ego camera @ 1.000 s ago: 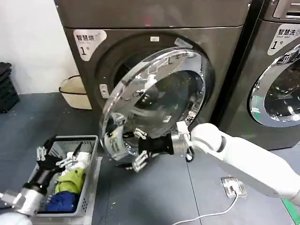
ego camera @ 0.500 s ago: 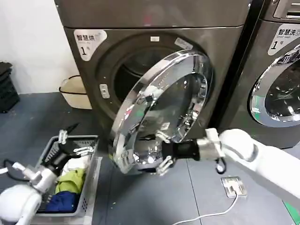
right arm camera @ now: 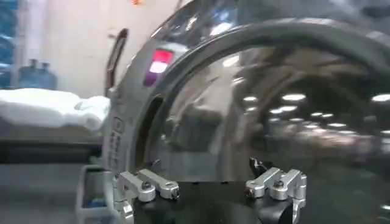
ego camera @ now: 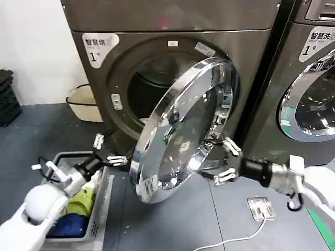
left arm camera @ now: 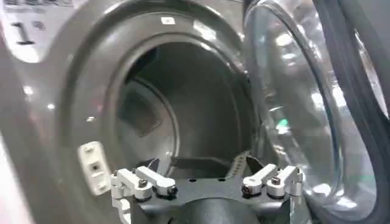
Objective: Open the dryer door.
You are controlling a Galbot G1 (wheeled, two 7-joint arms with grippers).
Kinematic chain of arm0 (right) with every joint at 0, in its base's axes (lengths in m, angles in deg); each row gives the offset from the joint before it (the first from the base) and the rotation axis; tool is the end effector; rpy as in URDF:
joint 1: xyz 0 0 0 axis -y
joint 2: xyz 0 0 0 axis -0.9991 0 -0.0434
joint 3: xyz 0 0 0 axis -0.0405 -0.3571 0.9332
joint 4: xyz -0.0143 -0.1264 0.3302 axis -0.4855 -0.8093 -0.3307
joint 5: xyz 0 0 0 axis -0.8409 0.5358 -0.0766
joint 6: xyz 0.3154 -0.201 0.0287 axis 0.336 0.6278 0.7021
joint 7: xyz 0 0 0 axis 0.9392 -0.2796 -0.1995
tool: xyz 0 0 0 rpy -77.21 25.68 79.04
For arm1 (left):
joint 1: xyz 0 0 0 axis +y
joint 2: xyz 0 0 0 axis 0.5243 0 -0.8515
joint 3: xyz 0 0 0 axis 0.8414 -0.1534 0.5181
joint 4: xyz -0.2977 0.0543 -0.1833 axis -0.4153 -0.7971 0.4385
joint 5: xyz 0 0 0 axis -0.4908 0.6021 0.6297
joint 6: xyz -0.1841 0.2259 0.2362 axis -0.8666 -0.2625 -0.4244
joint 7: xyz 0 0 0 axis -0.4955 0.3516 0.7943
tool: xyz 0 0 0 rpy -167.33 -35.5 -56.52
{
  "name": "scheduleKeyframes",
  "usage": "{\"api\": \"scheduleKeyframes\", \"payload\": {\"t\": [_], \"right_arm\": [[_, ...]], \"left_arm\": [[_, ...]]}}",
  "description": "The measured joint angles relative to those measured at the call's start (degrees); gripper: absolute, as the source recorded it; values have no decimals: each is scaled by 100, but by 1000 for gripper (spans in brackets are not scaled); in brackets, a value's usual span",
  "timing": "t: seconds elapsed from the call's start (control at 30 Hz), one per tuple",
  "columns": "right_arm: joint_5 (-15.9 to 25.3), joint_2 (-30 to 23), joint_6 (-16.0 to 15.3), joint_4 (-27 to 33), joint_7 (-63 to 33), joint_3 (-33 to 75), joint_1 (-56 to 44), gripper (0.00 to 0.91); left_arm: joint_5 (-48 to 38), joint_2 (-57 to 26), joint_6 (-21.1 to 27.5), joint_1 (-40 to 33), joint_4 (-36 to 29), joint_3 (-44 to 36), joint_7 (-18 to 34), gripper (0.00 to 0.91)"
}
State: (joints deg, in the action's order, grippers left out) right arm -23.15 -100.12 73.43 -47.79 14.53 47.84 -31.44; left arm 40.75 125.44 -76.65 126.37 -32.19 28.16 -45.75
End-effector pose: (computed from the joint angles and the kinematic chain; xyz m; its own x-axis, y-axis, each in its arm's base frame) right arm 0.2614 -0.1697 -0.1349 -0.5892 -0.8072 -0.0355 -0.7760 0.5776 -0.2531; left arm 0.3282 0.1191 -0.2124 -0.7663 0.6405 -0.0510 0.5915 0.7342 0.3333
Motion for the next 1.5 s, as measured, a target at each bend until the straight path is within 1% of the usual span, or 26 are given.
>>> {"api": "scheduleKeyframes", "payload": {"t": [0.1, 0.2, 0.33, 0.47, 0.63, 0.7, 0.8, 0.83, 0.9, 1.0, 1.07, 1.13, 1.17, 1.33, 1.5], "right_arm": [[86, -525, 178, -204, -249, 1145, -1141, 907], [318, -1104, 279, -372, -601, 2203, -2066, 907], [646, -1902, 268, -538, -1084, 3183, -2653, 907], [1008, -2669, 254, -579, -1368, 3663, -2919, 907], [1542, -3625, 15, -596, -1918, 4036, -2971, 907], [1664, -3970, -204, -556, -2216, 4168, -2929, 907], [1922, -4436, -426, -445, -2575, 4407, -2830, 907], [2015, -4565, -476, -402, -2661, 4480, -2803, 907], [2231, -4821, -479, -270, -2889, 4644, -2715, 907], [2348, -5042, -376, 13, -3155, 4924, -2599, 907], [2386, -5103, -299, 256, -3354, 5162, -2508, 907], [2410, -5111, -293, 505, -3548, 5382, -2445, 907], [2423, -5106, -306, 621, -3617, 5491, -2425, 907], [2769, -4930, -448, 1412, -3851, 6134, -2354, 907], [2880, -4696, -609, 2157, -3891, 6620, -2267, 907]], "left_arm": [[5, -8, -38, -191, 4, -246, -4, 907], [35, -48, -82, -356, 50, -483, -7, 907], [27, 5, -103, -609, 141, -807, -9, 907], [19, 57, -119, -874, 238, -1104, -11, 907], [3, 169, -149, -1264, 382, -1535, -14, 907], [-11, 231, -153, -1465, 457, -1737, -13, 907], [-26, 316, -179, -1790, 565, -2050, -8, 907], [-32, 349, -181, -1897, 617, -2150, -2, 907], [-48, 419, -184, -2096, 699, -2353, -3, 907], [-58, 513, -184, -2348, 807, -2599, 10, 907], [-59, 595, -185, -2490, 870, -2759, 16, 907], [-61, 671, -185, -2642, 922, -2915, 23, 907], [-62, 703, -187, -2708, 945, -2985, 24, 907], [-62, 894, -187, -3040, 1107, -3330, 54, 907], [-32, 1082, -182, -3325, 1253, -3650, 83, 907]]}}
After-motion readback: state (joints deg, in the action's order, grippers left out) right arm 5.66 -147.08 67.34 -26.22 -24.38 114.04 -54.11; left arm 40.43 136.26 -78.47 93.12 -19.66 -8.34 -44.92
